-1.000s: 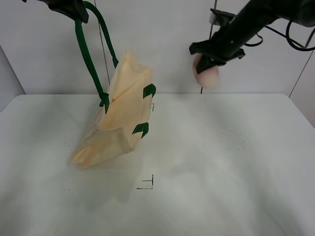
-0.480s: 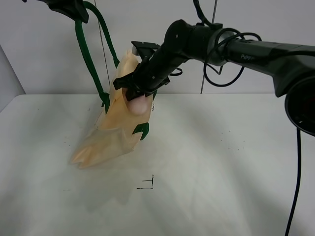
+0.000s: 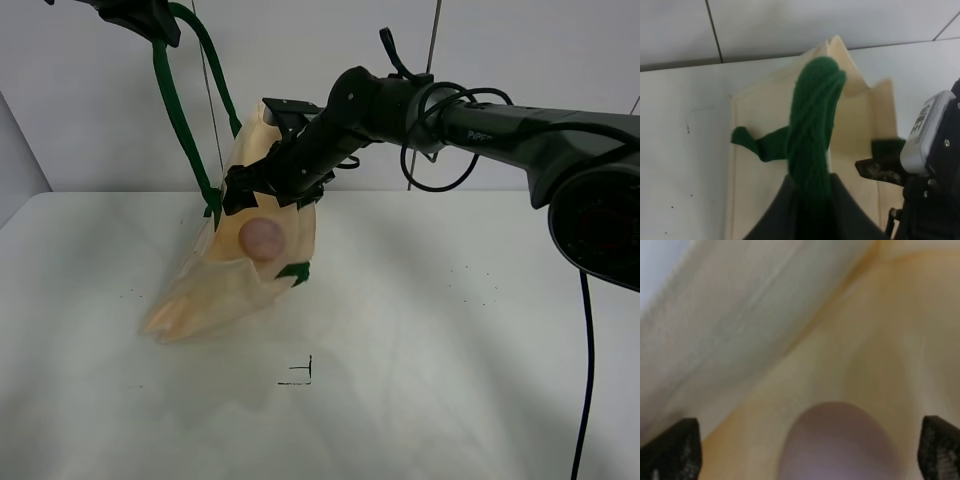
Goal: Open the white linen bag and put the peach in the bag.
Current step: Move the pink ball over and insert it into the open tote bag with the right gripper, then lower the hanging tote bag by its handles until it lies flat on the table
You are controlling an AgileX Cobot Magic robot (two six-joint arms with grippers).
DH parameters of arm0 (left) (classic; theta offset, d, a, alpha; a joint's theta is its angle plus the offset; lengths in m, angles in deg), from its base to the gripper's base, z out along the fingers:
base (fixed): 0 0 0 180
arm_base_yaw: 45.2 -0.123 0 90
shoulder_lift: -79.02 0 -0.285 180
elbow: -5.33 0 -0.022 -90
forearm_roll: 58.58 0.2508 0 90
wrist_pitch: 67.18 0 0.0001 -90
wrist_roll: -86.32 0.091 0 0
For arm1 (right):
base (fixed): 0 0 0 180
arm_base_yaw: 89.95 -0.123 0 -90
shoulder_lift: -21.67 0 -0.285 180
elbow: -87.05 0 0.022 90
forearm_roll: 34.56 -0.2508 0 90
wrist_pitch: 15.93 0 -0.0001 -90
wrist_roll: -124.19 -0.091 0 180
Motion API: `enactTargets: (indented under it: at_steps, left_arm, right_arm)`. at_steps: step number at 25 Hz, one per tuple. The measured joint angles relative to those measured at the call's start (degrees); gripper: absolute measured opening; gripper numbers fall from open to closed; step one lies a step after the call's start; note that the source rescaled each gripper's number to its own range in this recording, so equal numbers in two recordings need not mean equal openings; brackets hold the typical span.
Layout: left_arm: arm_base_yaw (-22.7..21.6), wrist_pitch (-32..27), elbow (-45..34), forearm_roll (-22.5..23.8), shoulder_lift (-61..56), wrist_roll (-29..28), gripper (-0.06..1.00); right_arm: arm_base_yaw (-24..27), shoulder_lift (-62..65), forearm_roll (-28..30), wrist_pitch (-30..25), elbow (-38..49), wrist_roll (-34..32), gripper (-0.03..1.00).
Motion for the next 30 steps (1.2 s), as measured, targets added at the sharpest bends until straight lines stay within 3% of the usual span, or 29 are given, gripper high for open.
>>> enactTargets:
  at_steps: [7,9,12,23,30]
  left_arm:
    - [0.00,0.00,0.00,-0.13,-0.06,0.00,0.00]
    - [0.00,0.00,0.00,-0.13,-0.06,0.00,0.00]
    - [0.00,-0.04,0.00,-0.13,-0.06,0.00,0.00]
    - [0.00,-0.04,0.00,-0.13,-0.06,0.00,0.00]
    - [0.00,-0.04,0.00,-0.13,-0.06,0.00,0.00]
  right_arm:
    - [1.32,0.00,23.55,-19.10,-10.87,-15.01,1.00]
    - [3.06,0.12,27.16,-22.73,-12.10,-16.66,1.00]
    - [6.92,0.17,28.05,-25.42,-12.45,-17.43,1.00]
    - [26.33,0.12,29.07,-27.05,-12.45,-16.48,1.00]
    - [29.44,0.45,29.91,-27.05,-12.45,-16.15,1.00]
